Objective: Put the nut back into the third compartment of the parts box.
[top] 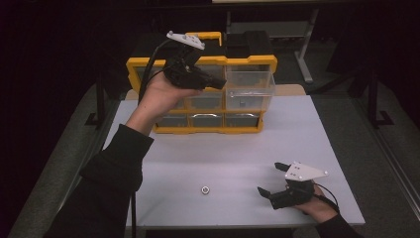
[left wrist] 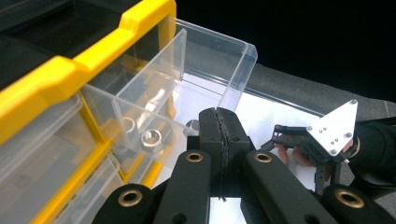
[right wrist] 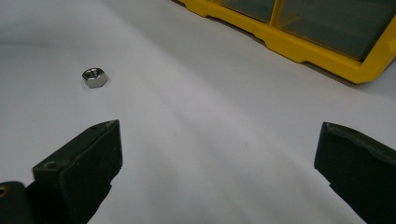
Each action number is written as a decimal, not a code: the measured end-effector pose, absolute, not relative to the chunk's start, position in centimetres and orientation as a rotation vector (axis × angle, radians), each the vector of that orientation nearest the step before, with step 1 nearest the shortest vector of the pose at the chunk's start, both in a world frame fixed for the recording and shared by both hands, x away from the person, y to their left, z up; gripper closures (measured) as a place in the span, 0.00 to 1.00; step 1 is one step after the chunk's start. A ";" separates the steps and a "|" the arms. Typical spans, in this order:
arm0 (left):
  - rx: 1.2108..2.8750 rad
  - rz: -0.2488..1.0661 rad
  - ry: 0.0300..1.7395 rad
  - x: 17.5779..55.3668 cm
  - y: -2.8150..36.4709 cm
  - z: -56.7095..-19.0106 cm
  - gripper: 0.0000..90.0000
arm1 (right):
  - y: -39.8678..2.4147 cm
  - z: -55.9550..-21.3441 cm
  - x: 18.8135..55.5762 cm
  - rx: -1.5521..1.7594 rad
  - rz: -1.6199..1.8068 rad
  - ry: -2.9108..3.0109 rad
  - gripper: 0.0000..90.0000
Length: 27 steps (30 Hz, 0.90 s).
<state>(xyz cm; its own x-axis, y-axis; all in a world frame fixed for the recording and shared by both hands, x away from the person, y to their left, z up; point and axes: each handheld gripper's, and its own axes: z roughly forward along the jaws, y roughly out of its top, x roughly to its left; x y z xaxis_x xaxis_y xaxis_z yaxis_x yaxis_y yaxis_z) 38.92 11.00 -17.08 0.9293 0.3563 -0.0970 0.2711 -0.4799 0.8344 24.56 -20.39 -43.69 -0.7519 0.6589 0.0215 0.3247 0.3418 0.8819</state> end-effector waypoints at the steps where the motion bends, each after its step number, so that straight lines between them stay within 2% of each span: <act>1: 2.098 0.108 0.448 38.8 11.1 -17.2 1.00 | -20.4 -43.7 24.6 0.871 1.375 2.272 0.01; 23: 2.115 0.086 0.453 36.4 12.3 -20.9 1.00 | -20.4 -43.7 24.6 0.877 1.371 2.274 0.01; 27: 2.111 0.100 0.463 36.0 12.6 -21.5 0.89 | -20.4 -43.7 24.6 0.878 1.372 2.272 0.01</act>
